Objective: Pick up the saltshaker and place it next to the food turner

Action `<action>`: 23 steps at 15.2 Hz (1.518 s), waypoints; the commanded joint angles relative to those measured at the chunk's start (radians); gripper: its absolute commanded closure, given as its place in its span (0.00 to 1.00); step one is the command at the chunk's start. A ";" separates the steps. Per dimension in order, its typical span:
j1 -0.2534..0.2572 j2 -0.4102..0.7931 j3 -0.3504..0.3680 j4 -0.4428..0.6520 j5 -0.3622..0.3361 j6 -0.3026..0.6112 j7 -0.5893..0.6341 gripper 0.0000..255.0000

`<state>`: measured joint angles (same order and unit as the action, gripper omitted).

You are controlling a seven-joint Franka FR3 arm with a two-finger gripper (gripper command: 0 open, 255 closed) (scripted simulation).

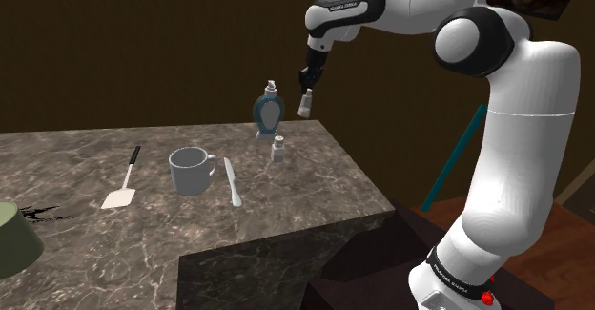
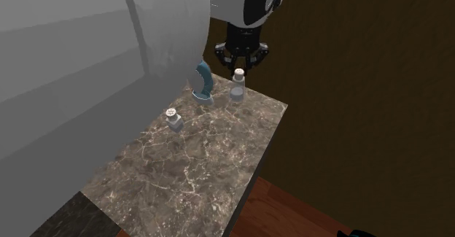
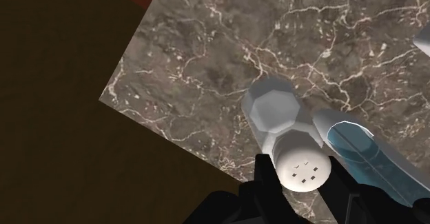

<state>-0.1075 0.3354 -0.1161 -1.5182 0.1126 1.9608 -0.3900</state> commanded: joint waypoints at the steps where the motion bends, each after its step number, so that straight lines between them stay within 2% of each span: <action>1: 0.000 -0.002 0.000 0.025 -0.002 -0.027 0.004 1.00; 14: -0.005 0.007 -0.002 0.203 -0.004 -0.195 0.015 1.00; 23: 0.129 -0.132 0.058 0.005 -0.054 -0.124 0.206 1.00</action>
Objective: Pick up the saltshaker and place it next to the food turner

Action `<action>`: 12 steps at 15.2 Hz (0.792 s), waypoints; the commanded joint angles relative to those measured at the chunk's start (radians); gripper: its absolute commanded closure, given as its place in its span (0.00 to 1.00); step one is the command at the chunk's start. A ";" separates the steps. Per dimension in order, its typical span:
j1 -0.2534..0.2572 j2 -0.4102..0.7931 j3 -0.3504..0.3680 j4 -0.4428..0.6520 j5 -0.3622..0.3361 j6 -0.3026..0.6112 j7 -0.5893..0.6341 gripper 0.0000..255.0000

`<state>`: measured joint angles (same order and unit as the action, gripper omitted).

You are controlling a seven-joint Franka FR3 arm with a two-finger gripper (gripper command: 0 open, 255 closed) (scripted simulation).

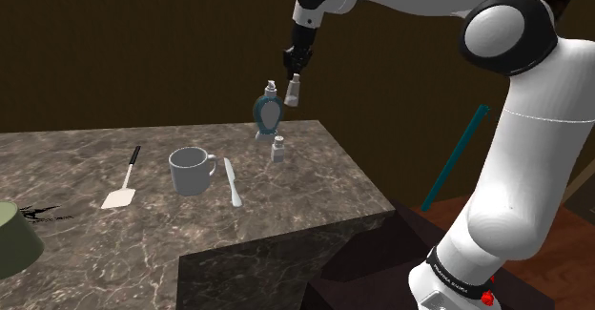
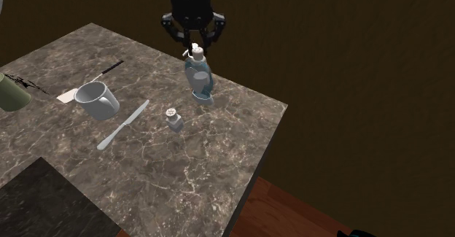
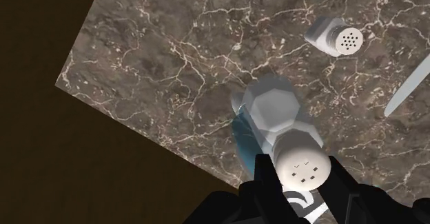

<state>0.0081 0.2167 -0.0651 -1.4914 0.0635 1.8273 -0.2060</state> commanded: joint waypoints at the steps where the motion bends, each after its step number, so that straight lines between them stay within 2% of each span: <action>1: 0.028 -0.024 0.015 -0.035 -0.010 0.014 0.045 1.00; 12: 0.175 -0.068 0.112 -0.095 -0.058 0.036 0.297 1.00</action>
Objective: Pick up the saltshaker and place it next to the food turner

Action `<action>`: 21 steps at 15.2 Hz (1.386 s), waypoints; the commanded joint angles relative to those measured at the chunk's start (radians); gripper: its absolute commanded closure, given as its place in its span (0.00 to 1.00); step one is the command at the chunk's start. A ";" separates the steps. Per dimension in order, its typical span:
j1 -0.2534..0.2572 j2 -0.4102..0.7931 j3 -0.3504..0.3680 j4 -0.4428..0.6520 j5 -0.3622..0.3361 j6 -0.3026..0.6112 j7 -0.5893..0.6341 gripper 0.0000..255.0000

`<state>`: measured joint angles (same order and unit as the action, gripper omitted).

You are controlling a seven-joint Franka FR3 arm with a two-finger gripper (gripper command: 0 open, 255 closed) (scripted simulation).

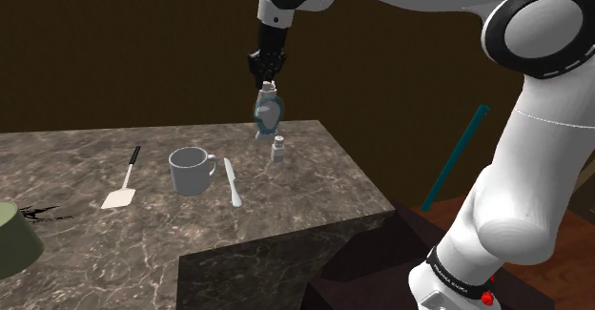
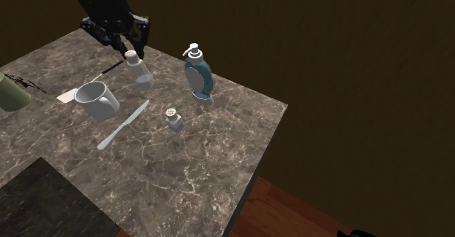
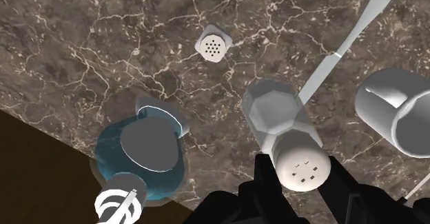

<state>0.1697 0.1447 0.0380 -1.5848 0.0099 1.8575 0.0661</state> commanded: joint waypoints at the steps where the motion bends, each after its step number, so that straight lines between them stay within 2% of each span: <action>1: 0.027 0.006 0.018 0.001 -0.009 0.006 0.048 1.00; 12: 0.180 0.094 0.111 0.119 -0.069 -0.029 0.300 1.00; 17: 0.259 0.177 0.144 0.236 -0.105 -0.069 0.410 1.00; 21: 0.330 0.268 0.164 0.371 -0.138 -0.118 0.490 1.00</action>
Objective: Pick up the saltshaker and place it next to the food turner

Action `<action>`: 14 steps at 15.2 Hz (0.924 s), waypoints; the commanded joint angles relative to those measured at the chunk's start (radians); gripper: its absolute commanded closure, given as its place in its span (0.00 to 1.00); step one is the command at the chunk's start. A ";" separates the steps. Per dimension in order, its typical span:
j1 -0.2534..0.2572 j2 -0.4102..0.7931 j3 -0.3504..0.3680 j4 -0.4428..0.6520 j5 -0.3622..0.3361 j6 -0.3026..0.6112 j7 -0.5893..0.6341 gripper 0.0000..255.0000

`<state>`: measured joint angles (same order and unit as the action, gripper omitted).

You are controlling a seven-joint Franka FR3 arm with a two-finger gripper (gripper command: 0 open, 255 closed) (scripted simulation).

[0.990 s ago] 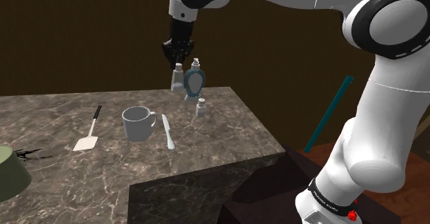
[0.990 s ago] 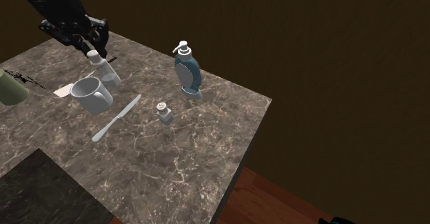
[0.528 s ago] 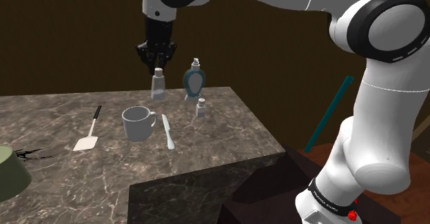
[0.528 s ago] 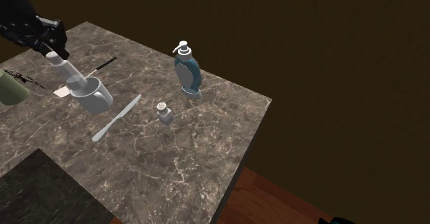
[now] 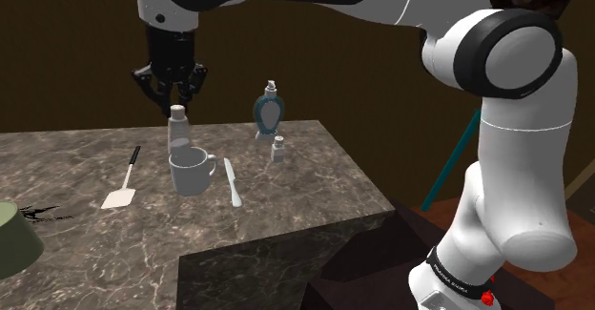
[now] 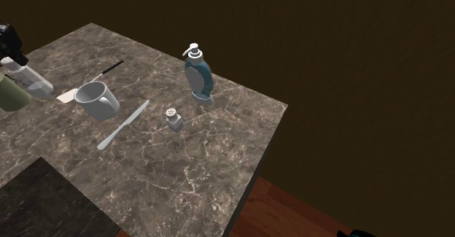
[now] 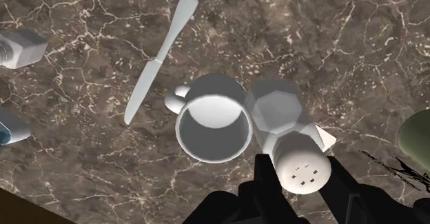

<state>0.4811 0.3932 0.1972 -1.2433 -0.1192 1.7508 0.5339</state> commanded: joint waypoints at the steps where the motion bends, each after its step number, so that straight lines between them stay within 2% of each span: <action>1: 0.038 0.047 0.008 0.070 -0.017 -0.027 0.041 1.00; 6: 0.149 0.227 0.015 0.359 -0.063 -0.141 0.122 1.00; 14: 0.127 0.173 0.018 0.160 -0.056 0.003 0.134 1.00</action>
<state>0.6114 0.5725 0.2150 -1.0593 -0.1760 1.7344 0.6674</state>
